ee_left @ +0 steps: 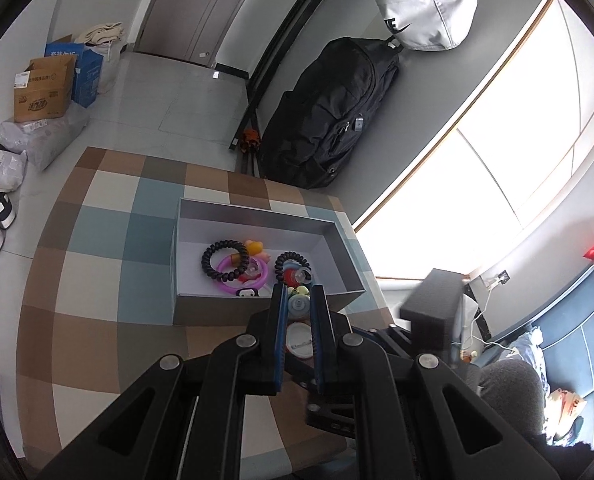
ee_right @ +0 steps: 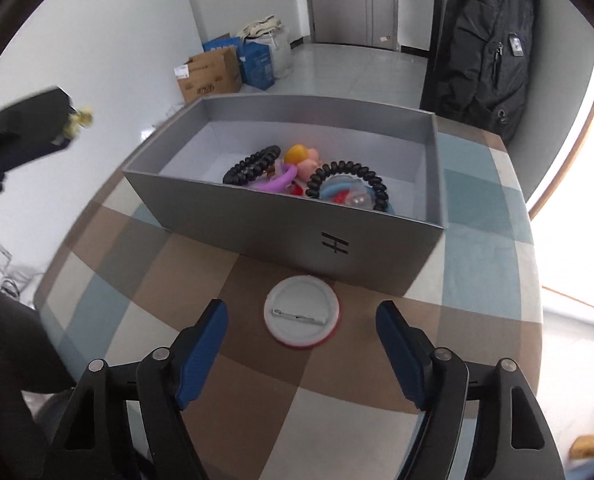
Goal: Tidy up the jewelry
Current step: 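Lower the right gripper onto the white round badge and close on it, then carry the white badge over the grey box with the right gripper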
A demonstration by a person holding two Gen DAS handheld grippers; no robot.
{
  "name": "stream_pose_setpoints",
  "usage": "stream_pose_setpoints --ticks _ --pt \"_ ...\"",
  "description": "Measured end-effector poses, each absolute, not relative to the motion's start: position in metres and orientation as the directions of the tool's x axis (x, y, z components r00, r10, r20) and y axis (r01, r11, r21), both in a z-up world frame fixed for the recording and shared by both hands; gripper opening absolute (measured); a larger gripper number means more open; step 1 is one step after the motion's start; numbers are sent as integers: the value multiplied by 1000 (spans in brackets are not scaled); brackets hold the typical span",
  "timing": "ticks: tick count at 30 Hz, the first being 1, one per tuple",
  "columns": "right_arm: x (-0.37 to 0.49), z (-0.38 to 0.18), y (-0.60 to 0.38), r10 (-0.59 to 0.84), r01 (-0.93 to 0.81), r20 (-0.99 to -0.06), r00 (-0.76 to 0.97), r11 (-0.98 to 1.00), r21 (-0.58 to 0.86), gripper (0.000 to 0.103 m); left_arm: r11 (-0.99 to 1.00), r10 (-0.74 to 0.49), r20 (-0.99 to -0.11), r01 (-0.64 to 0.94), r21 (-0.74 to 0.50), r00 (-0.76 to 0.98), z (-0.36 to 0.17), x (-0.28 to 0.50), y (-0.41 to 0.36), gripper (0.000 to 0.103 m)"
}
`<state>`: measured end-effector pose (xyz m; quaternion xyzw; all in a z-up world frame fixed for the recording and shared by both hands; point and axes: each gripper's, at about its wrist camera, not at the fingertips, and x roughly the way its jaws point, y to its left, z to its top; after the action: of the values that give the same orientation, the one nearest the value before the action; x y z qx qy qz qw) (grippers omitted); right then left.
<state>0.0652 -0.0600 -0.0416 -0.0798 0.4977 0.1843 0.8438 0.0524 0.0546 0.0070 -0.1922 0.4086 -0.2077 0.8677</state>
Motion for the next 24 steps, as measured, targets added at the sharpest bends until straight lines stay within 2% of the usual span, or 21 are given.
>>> stream_pose_setpoints --ticks 4,6,7,16,24 --pt "65 -42 -52 206 -397 -865 458 918 8 66 843 -513 -629 203 -498 584 7 49 59 7" --pt "66 -41 -51 187 -390 -862 471 921 -13 47 841 -513 -630 196 -504 583 6 49 63 7" --pt "66 -41 -52 177 -384 -861 477 923 -23 43 842 -511 -631 192 -504 584 6 49 64 7" --pt "65 -32 -53 203 -386 -845 495 923 -4 42 840 -513 -620 196 -507 594 8 47 68 7" --pt "55 -4 -53 333 -428 -789 516 898 100 42 843 -506 -622 190 -503 598 7 46 69 7"
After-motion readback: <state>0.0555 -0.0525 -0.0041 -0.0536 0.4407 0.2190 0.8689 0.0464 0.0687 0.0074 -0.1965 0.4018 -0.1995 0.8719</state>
